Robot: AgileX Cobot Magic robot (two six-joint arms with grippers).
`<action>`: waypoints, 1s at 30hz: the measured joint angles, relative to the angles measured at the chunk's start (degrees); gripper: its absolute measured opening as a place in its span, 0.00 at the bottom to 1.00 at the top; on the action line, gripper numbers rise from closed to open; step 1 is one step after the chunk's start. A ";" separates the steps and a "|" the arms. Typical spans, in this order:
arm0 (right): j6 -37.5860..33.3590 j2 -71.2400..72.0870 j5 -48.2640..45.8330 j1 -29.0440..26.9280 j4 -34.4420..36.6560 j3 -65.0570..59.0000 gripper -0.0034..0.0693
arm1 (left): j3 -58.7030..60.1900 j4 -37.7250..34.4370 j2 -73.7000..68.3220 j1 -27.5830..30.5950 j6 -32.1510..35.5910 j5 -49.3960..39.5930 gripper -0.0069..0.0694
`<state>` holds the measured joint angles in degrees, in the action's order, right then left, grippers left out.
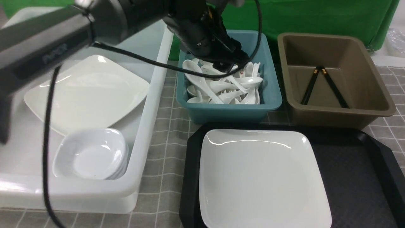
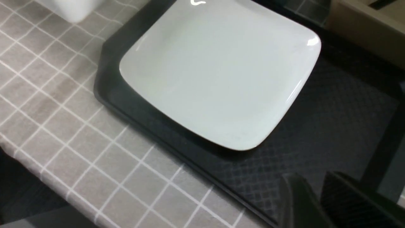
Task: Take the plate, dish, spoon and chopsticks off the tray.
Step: Use the left arm to grab a plate from the dinner plate
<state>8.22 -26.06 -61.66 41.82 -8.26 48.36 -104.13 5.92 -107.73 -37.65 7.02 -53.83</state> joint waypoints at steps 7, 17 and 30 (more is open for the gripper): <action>-0.94 0.00 0.00 0.00 -0.39 0.00 0.29 | 25.29 1.41 14.31 -14.64 15.63 3.97 0.12; -2.85 0.00 0.23 0.00 -0.43 0.00 0.31 | 48.14 2.06 16.76 -22.66 30.30 13.78 0.44; -2.62 0.00 0.23 0.00 0.69 0.00 0.32 | 50.21 9.76 7.74 -20.04 33.01 23.63 0.72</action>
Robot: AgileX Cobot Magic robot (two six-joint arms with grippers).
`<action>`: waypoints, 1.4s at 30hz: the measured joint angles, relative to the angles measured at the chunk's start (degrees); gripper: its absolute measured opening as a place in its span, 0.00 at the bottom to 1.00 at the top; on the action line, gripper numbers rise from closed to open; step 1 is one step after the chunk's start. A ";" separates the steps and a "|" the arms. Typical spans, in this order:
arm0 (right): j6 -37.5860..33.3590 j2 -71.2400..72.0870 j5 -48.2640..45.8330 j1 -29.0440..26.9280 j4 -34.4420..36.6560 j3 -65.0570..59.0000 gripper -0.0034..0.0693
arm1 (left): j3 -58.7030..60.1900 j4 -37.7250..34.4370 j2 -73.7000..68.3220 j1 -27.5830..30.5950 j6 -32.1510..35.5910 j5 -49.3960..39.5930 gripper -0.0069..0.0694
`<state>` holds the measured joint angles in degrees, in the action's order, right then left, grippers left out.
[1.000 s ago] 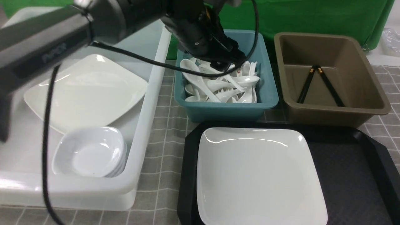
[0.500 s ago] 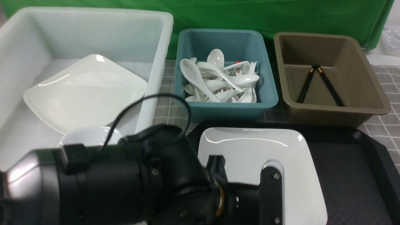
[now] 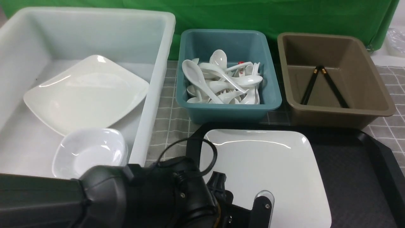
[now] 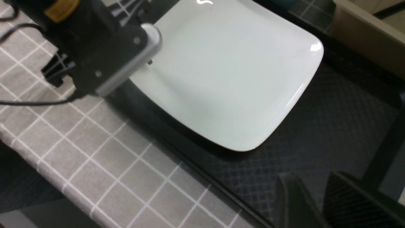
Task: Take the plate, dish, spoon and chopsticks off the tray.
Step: Use the left arm to grab a plate from the dinner plate, then use the left arm to put the plate into the large storage box on the left
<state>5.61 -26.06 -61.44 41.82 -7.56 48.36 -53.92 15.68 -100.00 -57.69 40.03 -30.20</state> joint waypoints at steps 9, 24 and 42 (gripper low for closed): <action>0.66 0.00 -0.45 0.00 0.16 0.00 0.32 | -0.51 4.92 -2.18 0.00 -3.31 1.39 0.47; 2.66 0.00 -0.63 0.00 -1.82 2.46 0.32 | -5.74 1.19 15.80 -12.51 -10.62 -9.98 0.13; 9.88 -6.97 8.44 0.00 -11.32 8.11 0.08 | -17.17 21.72 37.37 -3.26 -34.76 -20.99 0.13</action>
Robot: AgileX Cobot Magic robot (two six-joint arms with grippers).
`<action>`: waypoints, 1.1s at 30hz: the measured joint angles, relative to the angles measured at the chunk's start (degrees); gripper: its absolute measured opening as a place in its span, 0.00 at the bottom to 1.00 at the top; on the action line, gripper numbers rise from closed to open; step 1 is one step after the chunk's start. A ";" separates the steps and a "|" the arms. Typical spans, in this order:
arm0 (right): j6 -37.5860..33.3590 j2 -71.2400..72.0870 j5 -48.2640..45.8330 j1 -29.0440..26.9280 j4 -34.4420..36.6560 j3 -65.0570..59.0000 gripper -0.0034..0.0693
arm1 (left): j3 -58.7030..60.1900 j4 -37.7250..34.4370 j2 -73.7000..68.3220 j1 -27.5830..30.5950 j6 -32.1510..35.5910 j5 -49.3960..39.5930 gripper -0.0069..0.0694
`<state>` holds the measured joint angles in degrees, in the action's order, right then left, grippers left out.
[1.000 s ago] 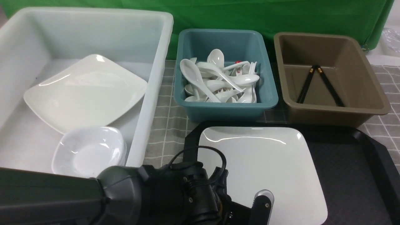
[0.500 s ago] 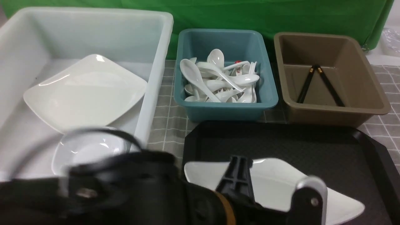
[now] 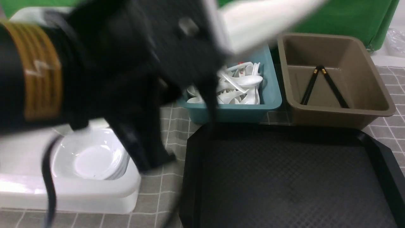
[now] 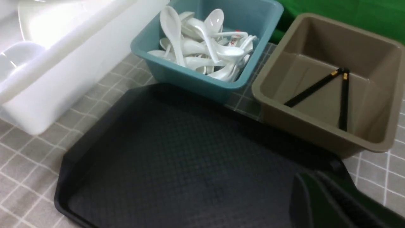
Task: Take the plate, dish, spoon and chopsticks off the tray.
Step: Use the left arm to put the plate into the large storage box on the left
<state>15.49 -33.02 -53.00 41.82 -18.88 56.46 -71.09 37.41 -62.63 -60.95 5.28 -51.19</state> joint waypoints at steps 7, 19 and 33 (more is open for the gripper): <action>-3.28 -6.29 2.00 0.00 1.42 0.00 0.08 | 0.06 -0.44 -3.51 27.70 5.08 0.44 0.13; -4.55 -6.90 1.20 0.00 2.03 0.00 0.08 | 1.03 -11.10 -20.24 41.56 30.09 8.44 0.13; -4.55 -6.90 1.16 0.00 3.74 0.00 0.09 | 1.10 -12.26 -31.18 45.56 36.94 15.99 0.13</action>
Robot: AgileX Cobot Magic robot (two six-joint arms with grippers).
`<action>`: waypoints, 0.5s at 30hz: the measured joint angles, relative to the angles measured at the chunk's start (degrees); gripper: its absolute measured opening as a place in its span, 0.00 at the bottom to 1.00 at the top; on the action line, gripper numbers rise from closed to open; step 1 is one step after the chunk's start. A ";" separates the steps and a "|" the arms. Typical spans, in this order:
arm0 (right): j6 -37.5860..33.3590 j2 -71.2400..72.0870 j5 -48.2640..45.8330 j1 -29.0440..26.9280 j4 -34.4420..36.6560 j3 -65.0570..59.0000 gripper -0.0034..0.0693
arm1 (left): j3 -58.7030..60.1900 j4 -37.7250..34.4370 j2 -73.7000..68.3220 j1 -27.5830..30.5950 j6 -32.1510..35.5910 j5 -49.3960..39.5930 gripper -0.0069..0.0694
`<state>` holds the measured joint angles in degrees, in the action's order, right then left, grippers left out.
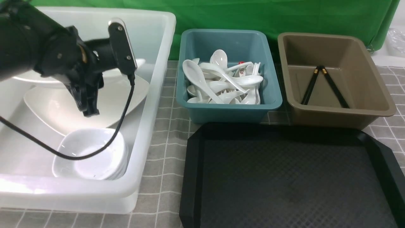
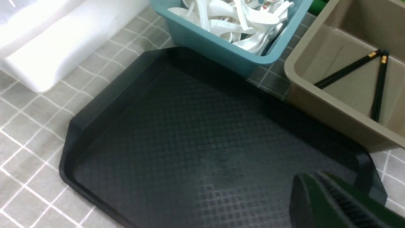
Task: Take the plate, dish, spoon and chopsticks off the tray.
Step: Use the left arm to put the plate into the large storage box on the left
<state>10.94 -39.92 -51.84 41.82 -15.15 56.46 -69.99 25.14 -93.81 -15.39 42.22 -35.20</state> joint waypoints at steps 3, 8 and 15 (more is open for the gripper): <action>0.00 0.00 0.11 0.00 0.42 0.00 0.10 | 0.00 -1.08 -2.21 0.54 1.37 0.85 0.13; 0.00 0.00 0.21 0.00 0.65 0.00 0.10 | 0.00 -0.62 -4.76 2.04 1.94 1.33 0.13; 0.00 0.00 0.51 0.00 1.91 0.00 0.10 | 0.00 -2.97 -5.32 2.36 2.00 1.82 0.15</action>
<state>10.94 -39.92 -51.33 41.82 -13.24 56.46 -69.99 22.17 -99.14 -13.03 44.22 -33.38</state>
